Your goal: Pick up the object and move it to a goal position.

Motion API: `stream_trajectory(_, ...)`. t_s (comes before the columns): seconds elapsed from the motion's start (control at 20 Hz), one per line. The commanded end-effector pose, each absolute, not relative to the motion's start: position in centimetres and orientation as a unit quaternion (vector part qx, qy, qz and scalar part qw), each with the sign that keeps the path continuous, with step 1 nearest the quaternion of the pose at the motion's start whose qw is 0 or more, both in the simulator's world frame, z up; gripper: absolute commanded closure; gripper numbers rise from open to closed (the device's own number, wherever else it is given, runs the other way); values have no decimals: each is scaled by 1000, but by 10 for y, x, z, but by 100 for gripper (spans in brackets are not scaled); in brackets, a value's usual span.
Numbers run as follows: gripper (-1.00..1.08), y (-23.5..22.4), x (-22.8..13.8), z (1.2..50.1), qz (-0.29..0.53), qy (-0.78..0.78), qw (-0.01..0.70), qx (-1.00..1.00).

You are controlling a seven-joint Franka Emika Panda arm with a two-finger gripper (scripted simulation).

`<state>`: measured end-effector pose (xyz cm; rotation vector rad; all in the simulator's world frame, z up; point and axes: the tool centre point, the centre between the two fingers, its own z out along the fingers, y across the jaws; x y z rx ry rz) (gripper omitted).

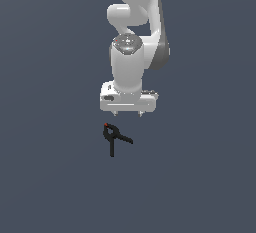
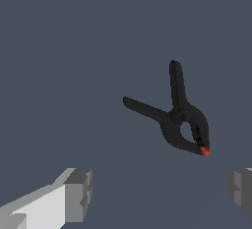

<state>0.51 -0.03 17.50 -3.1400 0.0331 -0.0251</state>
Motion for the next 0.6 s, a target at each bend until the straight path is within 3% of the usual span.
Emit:
stream_trajectory(0.0, -92, -1, 5, 174, -8, 10, 0, -1000)
stream_trajectory(0.55, -92, -12, 11, 159, -6, -40, -2, -999)
